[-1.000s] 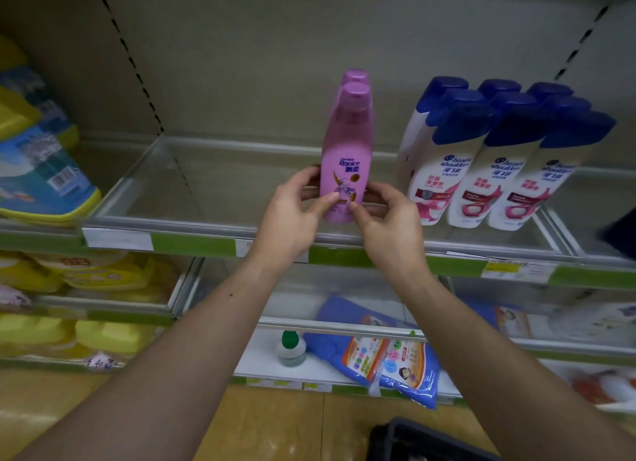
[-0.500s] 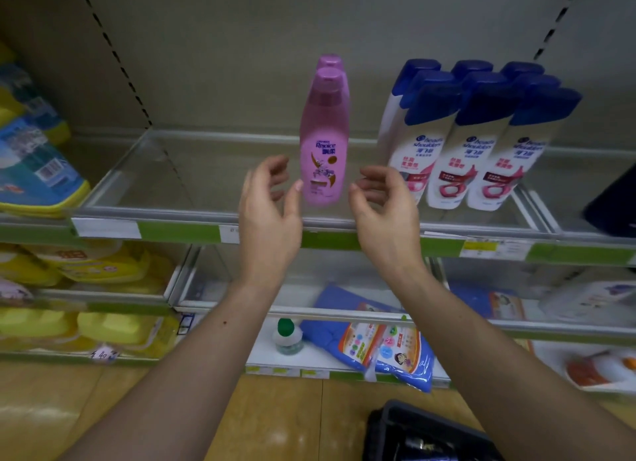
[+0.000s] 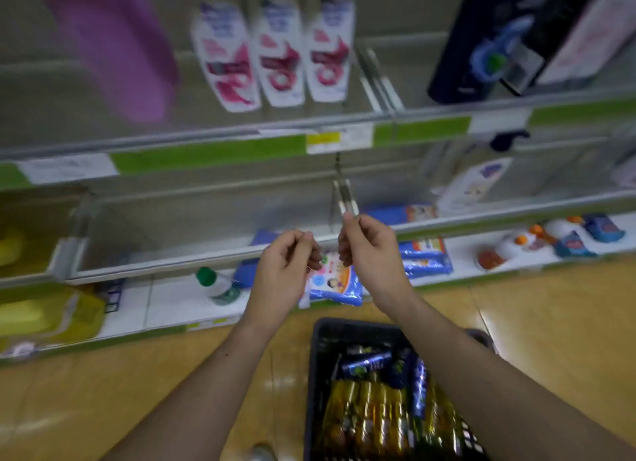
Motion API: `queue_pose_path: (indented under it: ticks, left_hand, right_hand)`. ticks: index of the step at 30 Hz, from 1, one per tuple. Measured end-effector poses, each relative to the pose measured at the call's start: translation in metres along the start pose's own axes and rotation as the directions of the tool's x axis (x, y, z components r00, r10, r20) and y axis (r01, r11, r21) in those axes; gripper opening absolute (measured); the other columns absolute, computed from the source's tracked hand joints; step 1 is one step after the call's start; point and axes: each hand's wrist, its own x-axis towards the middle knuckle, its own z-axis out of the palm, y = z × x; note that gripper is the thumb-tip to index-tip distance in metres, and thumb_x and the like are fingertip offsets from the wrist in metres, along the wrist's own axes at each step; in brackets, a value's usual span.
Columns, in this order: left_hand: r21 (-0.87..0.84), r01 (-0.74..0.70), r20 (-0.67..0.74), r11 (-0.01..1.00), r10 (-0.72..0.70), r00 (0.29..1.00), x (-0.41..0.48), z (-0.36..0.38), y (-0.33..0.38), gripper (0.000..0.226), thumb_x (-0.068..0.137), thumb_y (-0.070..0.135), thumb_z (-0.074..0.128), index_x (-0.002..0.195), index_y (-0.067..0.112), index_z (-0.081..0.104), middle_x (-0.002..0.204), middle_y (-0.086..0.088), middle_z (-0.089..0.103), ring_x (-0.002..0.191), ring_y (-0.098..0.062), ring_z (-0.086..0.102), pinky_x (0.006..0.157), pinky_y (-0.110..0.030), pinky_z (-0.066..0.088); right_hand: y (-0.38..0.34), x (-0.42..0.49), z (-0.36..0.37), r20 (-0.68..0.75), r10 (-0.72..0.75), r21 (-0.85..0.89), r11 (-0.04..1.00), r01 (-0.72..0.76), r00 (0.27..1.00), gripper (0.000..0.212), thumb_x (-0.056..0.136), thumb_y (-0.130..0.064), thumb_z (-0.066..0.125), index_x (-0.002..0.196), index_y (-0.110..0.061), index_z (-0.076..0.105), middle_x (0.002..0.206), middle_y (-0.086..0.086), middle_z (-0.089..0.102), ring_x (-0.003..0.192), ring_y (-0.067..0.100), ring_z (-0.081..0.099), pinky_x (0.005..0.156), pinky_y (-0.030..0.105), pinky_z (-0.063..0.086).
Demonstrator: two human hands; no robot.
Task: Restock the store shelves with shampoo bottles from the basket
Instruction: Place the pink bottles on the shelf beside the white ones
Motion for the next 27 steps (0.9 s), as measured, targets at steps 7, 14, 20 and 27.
queue_pose_path:
  ticks: [7,14,20,27]
  left_hand:
    - [0.132,0.132,0.251,0.982,-0.162,0.954,-0.033,0.123,-0.112,0.026,0.103,0.014,0.049,0.082,0.008,0.061,0.073,-0.001,0.064,0.067,-0.006,0.061,0.067,-0.019,0.050]
    - [0.305,0.220,0.386,0.926,-0.332,0.861,-0.062,0.216,-0.233,0.029,0.104,0.027,0.049,0.087,0.010,0.065,0.077,0.000,0.067,0.073,-0.010,0.066,0.072,-0.025,0.053]
    - [0.418,0.287,0.423,0.862,-0.464,0.778,-0.087,0.266,-0.329,0.020,0.104,0.032,0.047,0.095,0.023,0.062,0.091,0.006,0.071,0.079,-0.002,0.067,0.071,-0.020,0.047]
    - [0.490,0.300,0.469,0.819,-0.537,0.701,-0.098,0.278,-0.401,0.012,0.104,0.031,0.045,0.104,0.028,0.057,0.104,0.008,0.066,0.094,-0.004,0.065,0.069,-0.016,0.043]
  right_hand:
    - [0.134,-0.034,-0.118,-0.179,0.198,-0.016,0.979,-0.204,0.964,0.038,0.105,-0.017,0.049,0.075,0.006,0.055,0.062,0.013,0.043,0.058,0.019,0.040,0.057,0.031,0.035]
    - [0.272,-0.075,-0.204,-0.300,0.344,-0.071,0.922,-0.381,0.890,0.044,0.102,-0.033,0.050,0.079,0.004,0.052,0.068,0.010,0.049,0.062,0.018,0.044,0.061,0.036,0.037]
    - [0.384,-0.103,-0.252,-0.353,0.519,-0.135,0.795,-0.591,0.779,0.010,0.102,-0.033,0.054,0.100,-0.024,0.057,0.092,-0.006,0.065,0.076,0.008,0.062,0.059,0.019,0.047]
    - [0.489,-0.102,-0.282,-0.419,0.595,-0.321,0.609,-0.725,0.686,0.060,0.092,-0.033,0.066,0.144,-0.024,0.038,0.142,0.004,0.045,0.124,0.026,0.054,0.095,0.046,0.055]
